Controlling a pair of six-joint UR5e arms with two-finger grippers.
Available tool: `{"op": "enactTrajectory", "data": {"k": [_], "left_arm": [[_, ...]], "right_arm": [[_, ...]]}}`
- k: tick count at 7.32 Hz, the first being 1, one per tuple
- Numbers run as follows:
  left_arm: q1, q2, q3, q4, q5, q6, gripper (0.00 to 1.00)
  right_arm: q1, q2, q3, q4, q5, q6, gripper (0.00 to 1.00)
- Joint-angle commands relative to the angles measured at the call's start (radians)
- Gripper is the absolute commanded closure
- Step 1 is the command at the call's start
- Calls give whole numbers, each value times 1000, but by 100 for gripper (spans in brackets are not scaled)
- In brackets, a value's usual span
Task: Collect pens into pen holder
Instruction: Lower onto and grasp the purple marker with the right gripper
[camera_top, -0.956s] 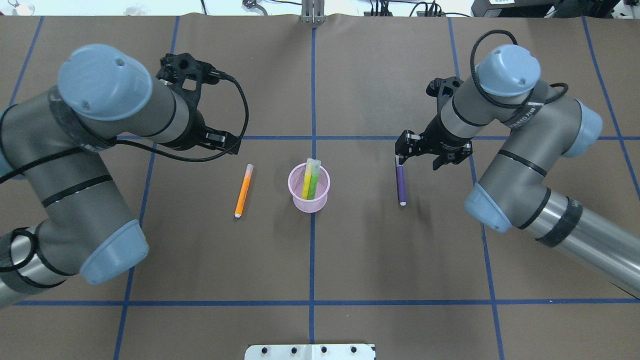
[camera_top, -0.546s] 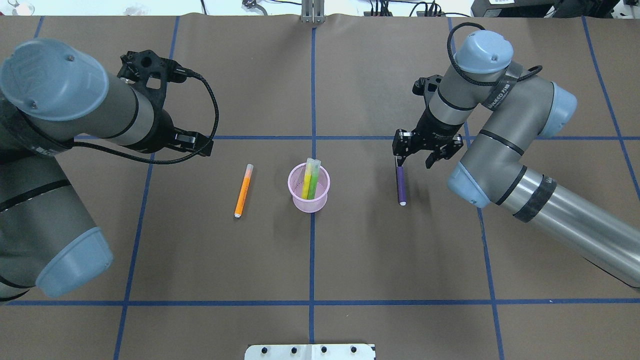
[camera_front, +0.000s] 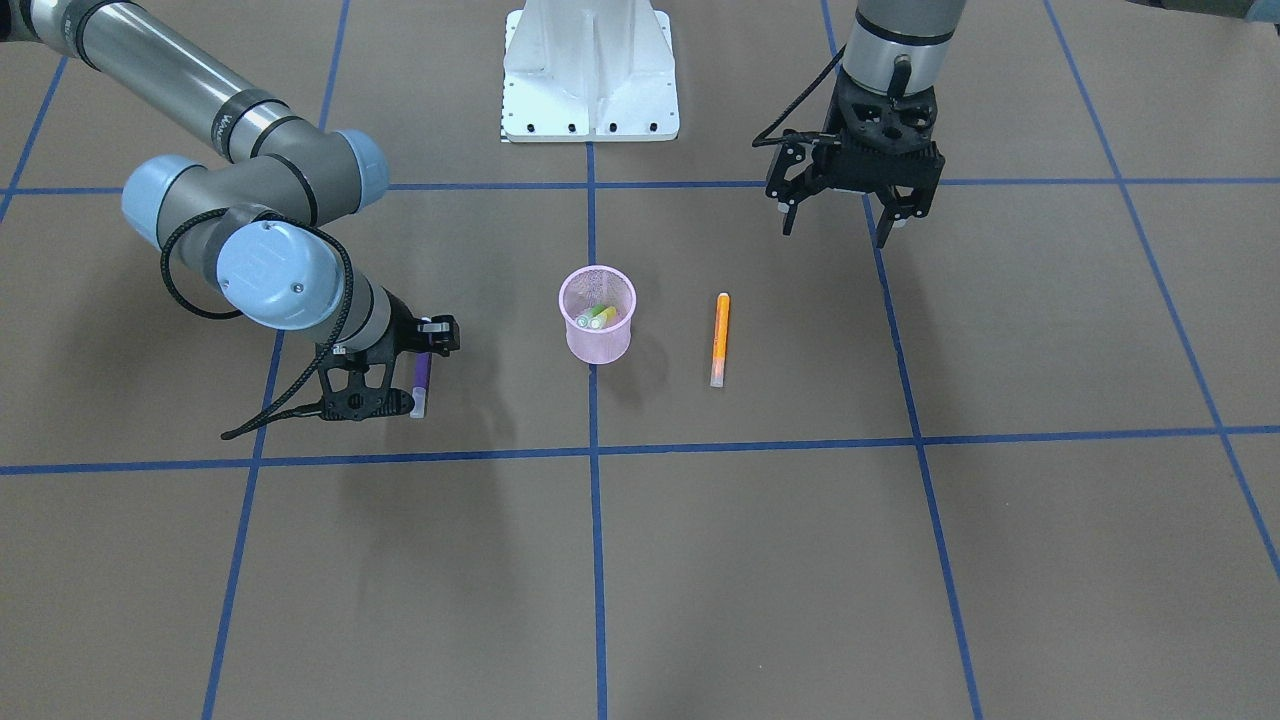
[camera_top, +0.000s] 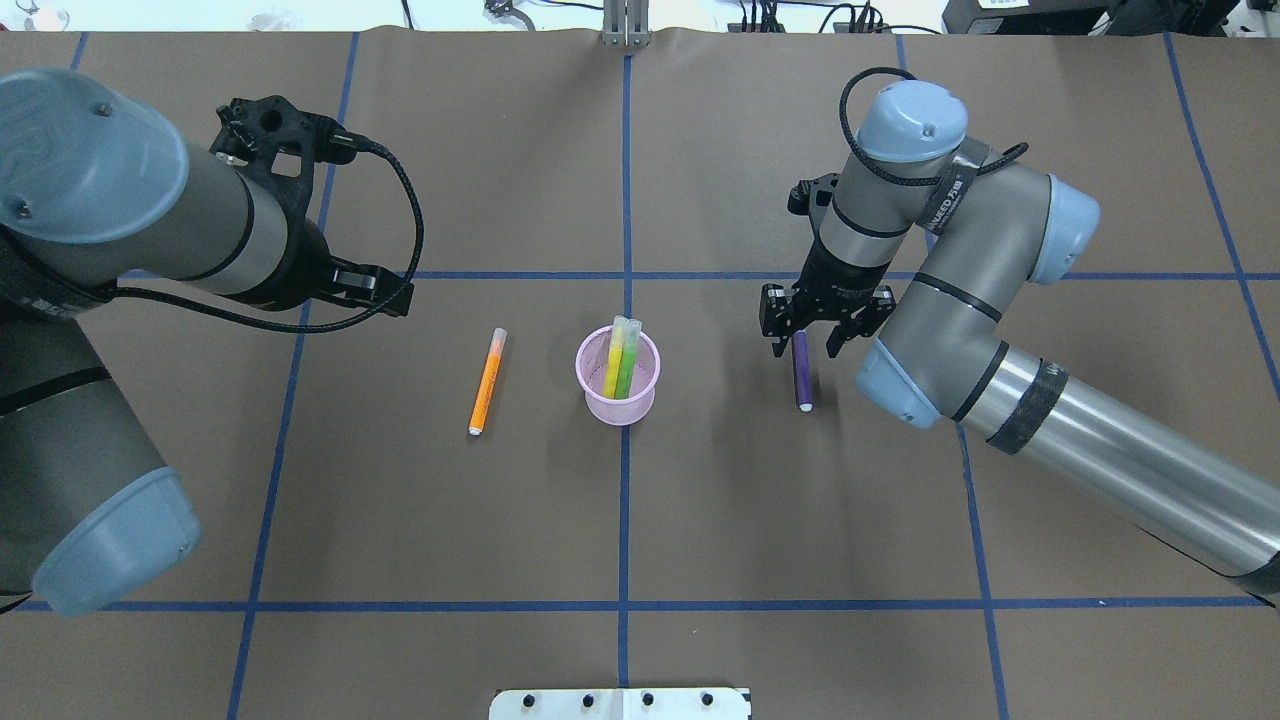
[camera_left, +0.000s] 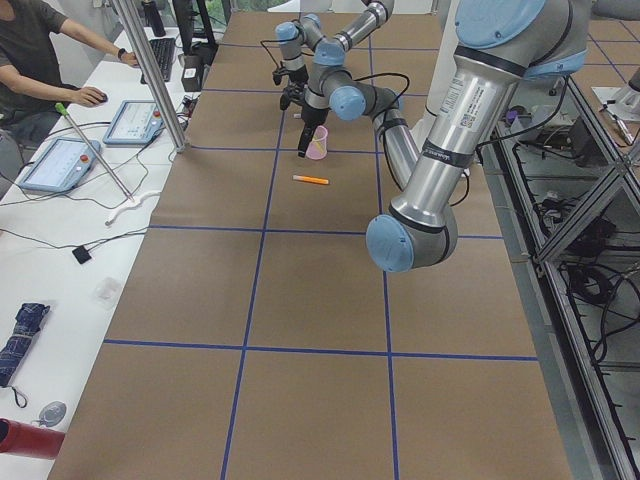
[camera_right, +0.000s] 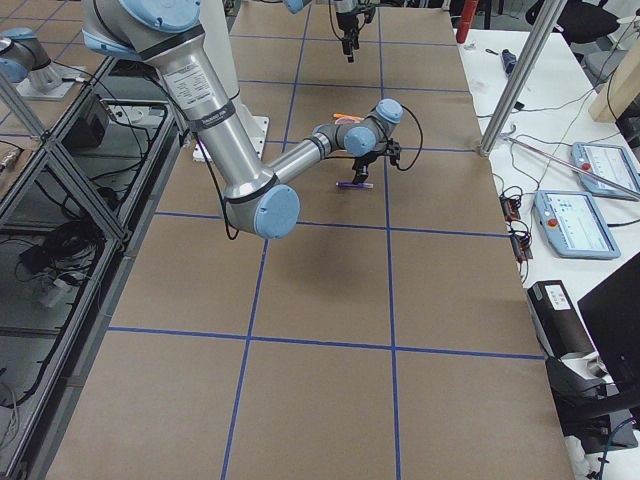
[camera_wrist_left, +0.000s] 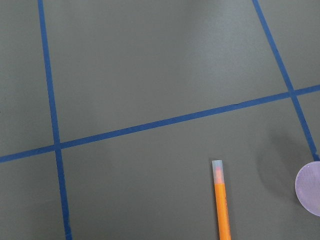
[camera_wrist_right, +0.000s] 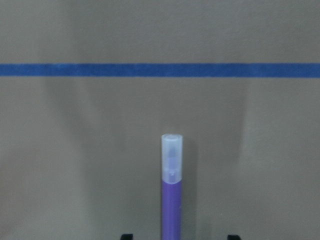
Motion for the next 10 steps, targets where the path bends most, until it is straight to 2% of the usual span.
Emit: {"op": "enactTrajectory", "data": {"k": [1,3,10], "left_arm": [[1,0,3,5,0,0,0],[1,0,8,5,0,1,0],[1,0,7,5,0,1,0]], "right_arm": [[-15,8,-27,-1,-29,-1,33],[-15,12,-40,1,-29,-1,45],[-9,34,-73,1,-30,-4,47]]}}
